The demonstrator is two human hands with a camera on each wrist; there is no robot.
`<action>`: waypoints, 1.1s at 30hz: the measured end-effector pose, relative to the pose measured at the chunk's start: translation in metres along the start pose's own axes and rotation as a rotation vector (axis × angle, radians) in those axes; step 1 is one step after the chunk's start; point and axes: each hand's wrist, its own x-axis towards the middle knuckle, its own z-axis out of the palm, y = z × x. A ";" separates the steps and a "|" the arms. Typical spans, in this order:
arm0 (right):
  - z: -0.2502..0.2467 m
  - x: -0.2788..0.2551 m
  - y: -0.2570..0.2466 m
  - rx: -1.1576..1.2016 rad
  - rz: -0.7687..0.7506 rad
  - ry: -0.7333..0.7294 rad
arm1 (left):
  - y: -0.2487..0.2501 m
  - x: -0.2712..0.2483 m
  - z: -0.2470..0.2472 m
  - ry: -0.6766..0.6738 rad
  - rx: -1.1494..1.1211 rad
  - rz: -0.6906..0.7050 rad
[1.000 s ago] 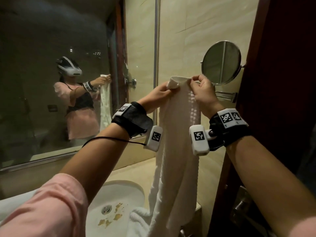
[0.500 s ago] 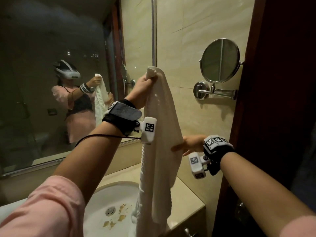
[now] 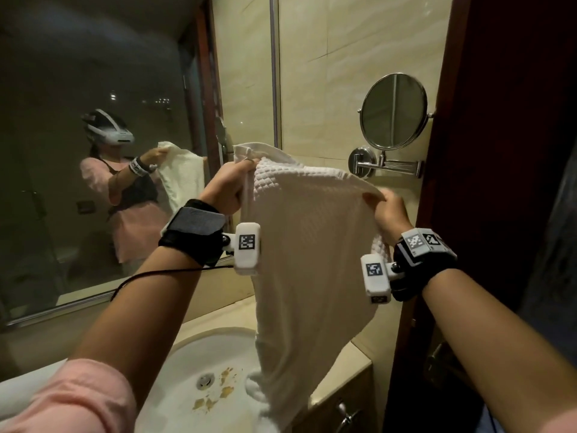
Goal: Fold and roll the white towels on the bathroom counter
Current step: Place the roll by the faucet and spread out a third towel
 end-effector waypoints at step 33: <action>-0.168 -0.131 -0.065 -0.221 -0.380 0.233 | 0.022 -0.172 0.044 0.095 -0.045 0.073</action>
